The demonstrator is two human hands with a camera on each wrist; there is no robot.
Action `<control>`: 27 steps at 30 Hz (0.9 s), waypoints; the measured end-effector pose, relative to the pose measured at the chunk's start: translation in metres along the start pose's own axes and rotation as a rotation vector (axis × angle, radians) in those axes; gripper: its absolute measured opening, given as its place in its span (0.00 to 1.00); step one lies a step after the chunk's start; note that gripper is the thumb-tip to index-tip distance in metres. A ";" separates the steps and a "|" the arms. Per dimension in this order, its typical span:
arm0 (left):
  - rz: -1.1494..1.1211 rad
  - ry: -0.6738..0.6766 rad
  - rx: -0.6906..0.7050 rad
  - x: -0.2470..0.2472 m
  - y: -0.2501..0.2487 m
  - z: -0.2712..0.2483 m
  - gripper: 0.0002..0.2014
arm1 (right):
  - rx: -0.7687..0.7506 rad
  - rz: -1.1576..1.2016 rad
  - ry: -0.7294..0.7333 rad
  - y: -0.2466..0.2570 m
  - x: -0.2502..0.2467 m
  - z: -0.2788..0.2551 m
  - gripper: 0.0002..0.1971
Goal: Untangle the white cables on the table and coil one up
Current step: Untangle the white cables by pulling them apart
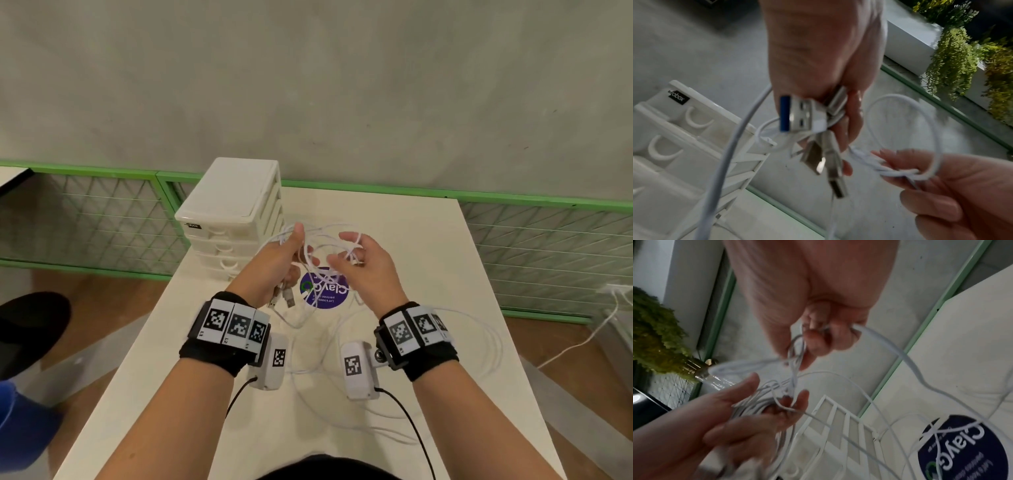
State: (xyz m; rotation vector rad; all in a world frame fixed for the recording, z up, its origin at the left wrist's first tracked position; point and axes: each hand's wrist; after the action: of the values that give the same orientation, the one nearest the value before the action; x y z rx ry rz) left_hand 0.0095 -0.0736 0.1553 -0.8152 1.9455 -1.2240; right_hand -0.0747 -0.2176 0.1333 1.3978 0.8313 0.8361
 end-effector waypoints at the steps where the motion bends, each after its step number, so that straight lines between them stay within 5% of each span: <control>1: -0.012 0.026 -0.024 -0.001 0.000 -0.002 0.29 | -0.036 -0.011 -0.079 0.000 -0.006 0.005 0.13; 4: 0.116 0.190 -0.092 -0.005 0.003 -0.009 0.28 | -0.065 0.020 -0.319 0.005 -0.040 0.022 0.14; 7: 0.349 0.420 -0.097 -0.003 0.005 -0.015 0.30 | -0.062 -0.068 -0.367 0.005 -0.068 0.031 0.08; 11: 0.441 0.427 -0.106 -0.001 -0.003 -0.012 0.25 | -0.029 -0.199 -0.403 -0.014 -0.077 0.025 0.09; 14: 0.563 0.352 -0.119 -0.003 -0.005 -0.007 0.26 | 0.096 -0.409 -0.258 -0.017 -0.080 0.019 0.23; 17: 0.761 0.325 -0.116 0.003 -0.008 -0.007 0.29 | -0.229 -0.393 -0.262 0.005 -0.067 0.008 0.27; 19: 0.869 0.336 -0.092 0.012 -0.010 -0.010 0.28 | -0.356 -0.380 -0.029 0.021 -0.048 0.001 0.24; 22: 0.905 0.357 -0.062 0.022 -0.013 -0.009 0.19 | -0.049 -0.441 0.442 0.019 -0.017 -0.009 0.17; 27: 0.921 0.366 -0.070 0.021 -0.009 -0.014 0.12 | -0.038 -0.425 0.301 0.000 -0.008 -0.009 0.05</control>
State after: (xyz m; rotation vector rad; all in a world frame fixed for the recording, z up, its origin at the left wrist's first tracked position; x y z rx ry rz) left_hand -0.0127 -0.0864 0.1631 0.3234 2.2423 -0.7502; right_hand -0.0865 -0.2208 0.1334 1.0192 1.2834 0.7311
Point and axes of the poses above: each hand's wrist, its own z-axis towards the middle knuckle, its own x-axis out of the palm, y = z × x, and after that the axes turned 6 degrees about z, right-handed
